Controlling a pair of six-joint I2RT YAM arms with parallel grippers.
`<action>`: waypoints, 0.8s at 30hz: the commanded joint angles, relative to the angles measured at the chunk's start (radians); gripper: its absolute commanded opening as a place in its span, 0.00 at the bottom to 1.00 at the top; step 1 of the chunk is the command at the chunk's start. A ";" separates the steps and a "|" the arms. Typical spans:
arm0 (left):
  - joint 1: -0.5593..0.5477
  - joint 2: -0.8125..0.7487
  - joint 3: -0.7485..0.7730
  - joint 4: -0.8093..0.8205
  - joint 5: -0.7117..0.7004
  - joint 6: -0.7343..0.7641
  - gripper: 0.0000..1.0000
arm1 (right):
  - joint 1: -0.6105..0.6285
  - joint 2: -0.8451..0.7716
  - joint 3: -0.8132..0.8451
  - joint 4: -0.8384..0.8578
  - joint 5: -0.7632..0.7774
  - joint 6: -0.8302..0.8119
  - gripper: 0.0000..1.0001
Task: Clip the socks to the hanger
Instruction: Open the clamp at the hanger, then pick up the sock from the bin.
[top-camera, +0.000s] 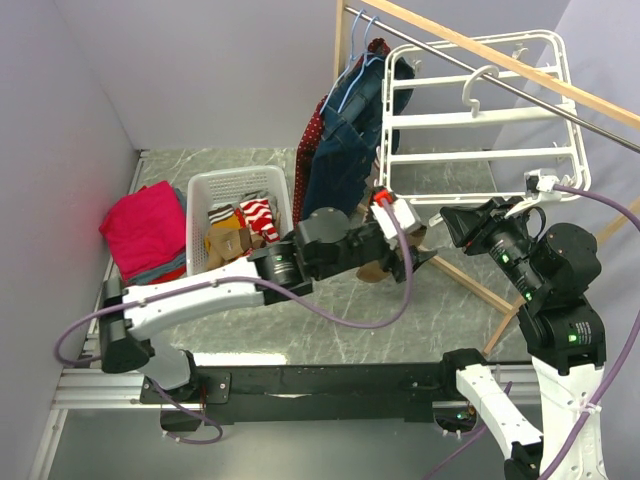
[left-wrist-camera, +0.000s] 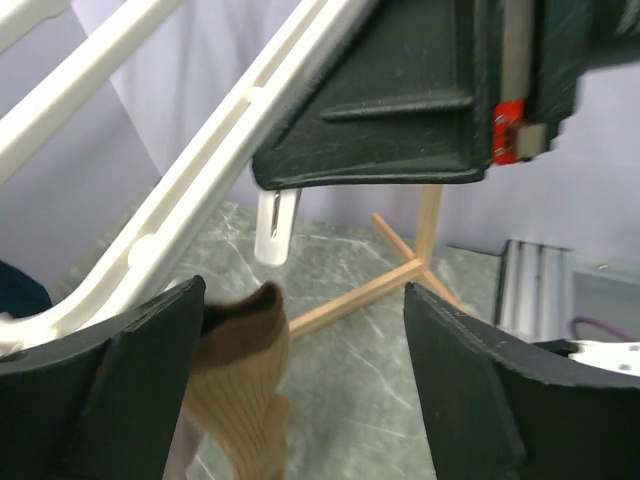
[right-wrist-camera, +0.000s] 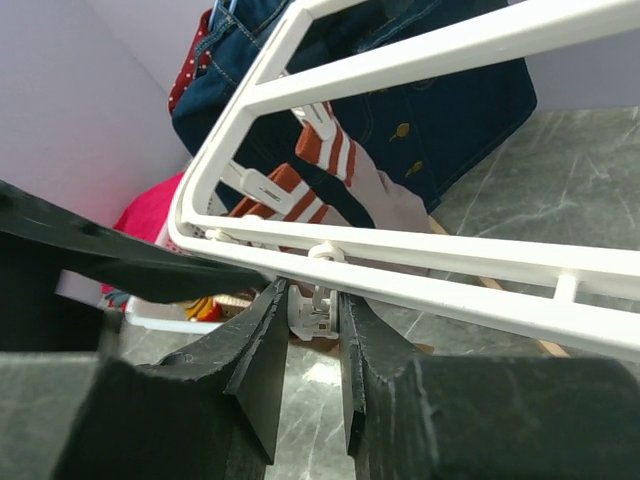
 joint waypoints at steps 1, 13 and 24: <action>0.001 -0.117 -0.001 -0.068 -0.057 -0.083 0.88 | 0.006 -0.005 0.003 0.013 0.004 -0.033 0.00; 0.106 -0.315 -0.133 -0.455 -0.438 -0.356 0.96 | 0.005 -0.008 -0.027 0.012 0.024 -0.056 0.00; 0.548 -0.335 -0.297 -0.583 -0.393 -0.490 0.99 | 0.005 -0.016 -0.029 0.010 0.036 -0.069 0.00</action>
